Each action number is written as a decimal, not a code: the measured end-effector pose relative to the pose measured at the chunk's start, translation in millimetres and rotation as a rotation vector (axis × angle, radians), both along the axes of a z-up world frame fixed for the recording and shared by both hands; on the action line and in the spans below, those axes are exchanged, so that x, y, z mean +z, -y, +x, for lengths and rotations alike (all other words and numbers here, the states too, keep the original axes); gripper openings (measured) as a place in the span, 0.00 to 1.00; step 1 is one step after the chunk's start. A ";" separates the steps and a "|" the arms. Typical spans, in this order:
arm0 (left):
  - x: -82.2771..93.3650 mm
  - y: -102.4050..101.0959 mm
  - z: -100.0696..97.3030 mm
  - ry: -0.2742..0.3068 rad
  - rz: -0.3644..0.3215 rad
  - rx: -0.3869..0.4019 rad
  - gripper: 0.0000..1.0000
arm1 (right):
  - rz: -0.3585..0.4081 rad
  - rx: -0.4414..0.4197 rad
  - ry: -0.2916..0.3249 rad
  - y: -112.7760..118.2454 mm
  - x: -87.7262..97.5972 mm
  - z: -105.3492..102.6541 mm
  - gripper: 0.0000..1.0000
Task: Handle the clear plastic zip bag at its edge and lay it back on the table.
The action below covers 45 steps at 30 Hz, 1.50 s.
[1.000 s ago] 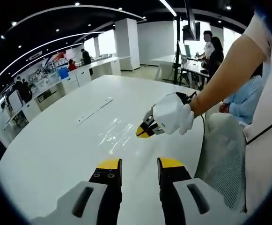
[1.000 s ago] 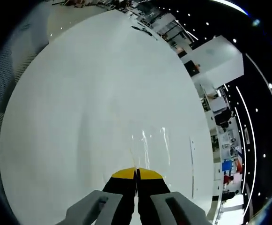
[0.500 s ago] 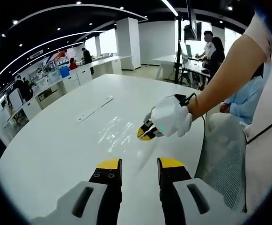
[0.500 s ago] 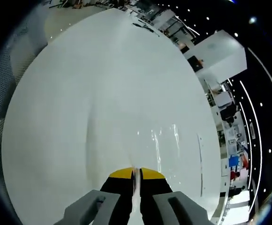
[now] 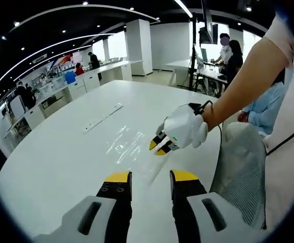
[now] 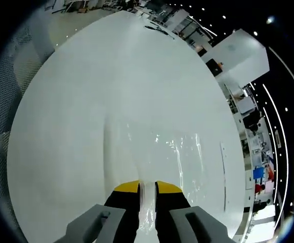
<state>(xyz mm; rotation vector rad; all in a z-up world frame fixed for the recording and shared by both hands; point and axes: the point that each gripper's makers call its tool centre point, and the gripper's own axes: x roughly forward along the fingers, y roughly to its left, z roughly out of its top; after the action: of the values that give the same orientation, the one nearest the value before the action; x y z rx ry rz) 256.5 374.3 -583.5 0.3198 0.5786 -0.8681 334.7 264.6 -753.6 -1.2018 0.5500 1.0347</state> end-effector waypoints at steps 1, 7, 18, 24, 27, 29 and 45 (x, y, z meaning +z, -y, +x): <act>0.2 0.3 -0.1 0.000 -0.001 0.000 0.28 | 0.000 0.000 -0.006 -0.3 -0.7 -0.7 0.07; 1.0 1.0 -1.0 0.001 0.000 -0.002 0.27 | 0.001 0.008 -0.012 -3.6 -0.5 -2.3 0.07; 0.0 0.6 -1.4 -0.001 0.000 0.000 0.27 | 0.049 0.000 -0.060 -6.0 0.9 -10.8 0.15; -2.1 2.2 -2.3 -0.004 -0.005 0.003 0.27 | 0.112 -0.022 -0.104 -4.8 4.9 -18.1 0.22; -1.9 3.2 -3.4 -0.004 -0.009 0.007 0.27 | 0.127 -0.028 -0.111 -1.8 6.9 -20.6 0.25; -1.9 3.3 -5.0 -0.003 -0.013 0.011 0.28 | 0.162 -0.042 -0.128 -0.2 9.8 -24.2 0.28; -18.0 -6.7 -27.9 -0.022 -0.045 0.067 0.32 | 0.352 -0.221 -0.194 25.6 35.6 -48.3 0.41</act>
<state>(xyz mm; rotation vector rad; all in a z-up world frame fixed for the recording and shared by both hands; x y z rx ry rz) 228.6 381.0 -601.6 0.2485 0.5866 -0.8199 286.4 239.0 -718.0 -0.7189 0.6076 1.0130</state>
